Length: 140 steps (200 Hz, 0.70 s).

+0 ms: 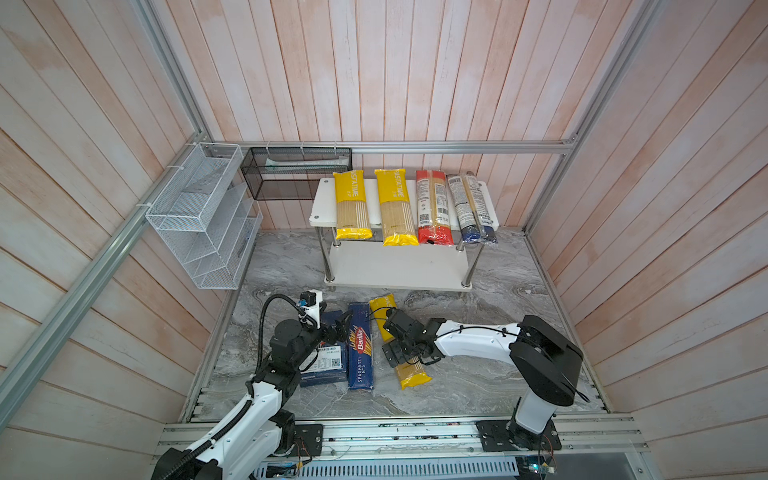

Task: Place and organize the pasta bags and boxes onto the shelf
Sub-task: 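Lift the yellow pack with the right gripper, tilting its top toward the shelf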

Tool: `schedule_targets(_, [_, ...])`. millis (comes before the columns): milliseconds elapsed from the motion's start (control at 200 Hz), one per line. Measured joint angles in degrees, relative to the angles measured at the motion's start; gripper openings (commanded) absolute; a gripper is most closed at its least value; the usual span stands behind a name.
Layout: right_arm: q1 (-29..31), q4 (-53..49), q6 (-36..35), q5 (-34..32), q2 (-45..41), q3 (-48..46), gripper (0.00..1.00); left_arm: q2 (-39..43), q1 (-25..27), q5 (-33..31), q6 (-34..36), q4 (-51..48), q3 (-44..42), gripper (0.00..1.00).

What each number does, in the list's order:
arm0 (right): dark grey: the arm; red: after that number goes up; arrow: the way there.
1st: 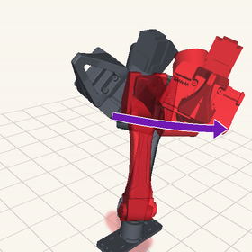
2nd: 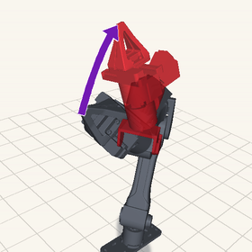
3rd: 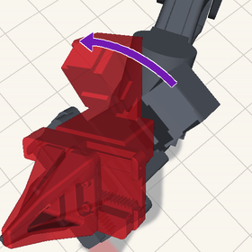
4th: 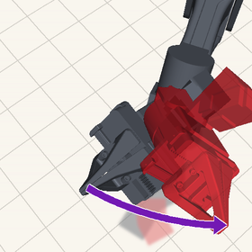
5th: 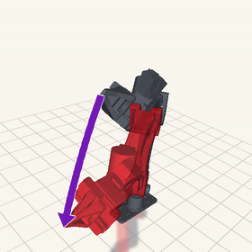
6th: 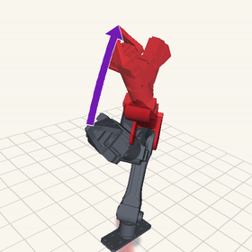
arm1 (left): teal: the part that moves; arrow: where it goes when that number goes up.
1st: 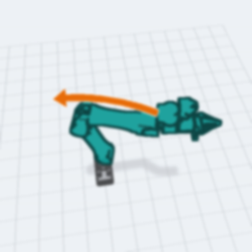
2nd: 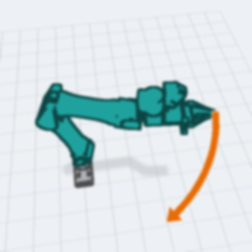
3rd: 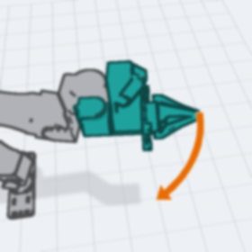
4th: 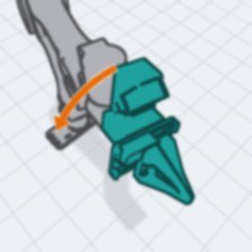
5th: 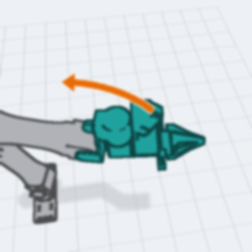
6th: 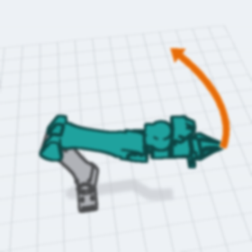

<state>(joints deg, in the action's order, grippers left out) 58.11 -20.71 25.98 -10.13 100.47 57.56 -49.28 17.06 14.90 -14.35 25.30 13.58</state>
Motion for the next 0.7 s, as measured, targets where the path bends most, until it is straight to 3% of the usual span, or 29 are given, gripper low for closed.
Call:
schedule_targets(435, [0.0, 2.4, 1.7, -0.6, 0.5, -1.1, 0.97, 0.0, 0.0, 0.0, 0.0, 0.0, 0.0, 1.00])
schedule_targets(700, [0.1, 3.5, 2.4, -1.3, 0.6, -1.4, 0.83, 0.4, 0.0, 0.0, 0.0, 0.0, 0.0, 1.00])
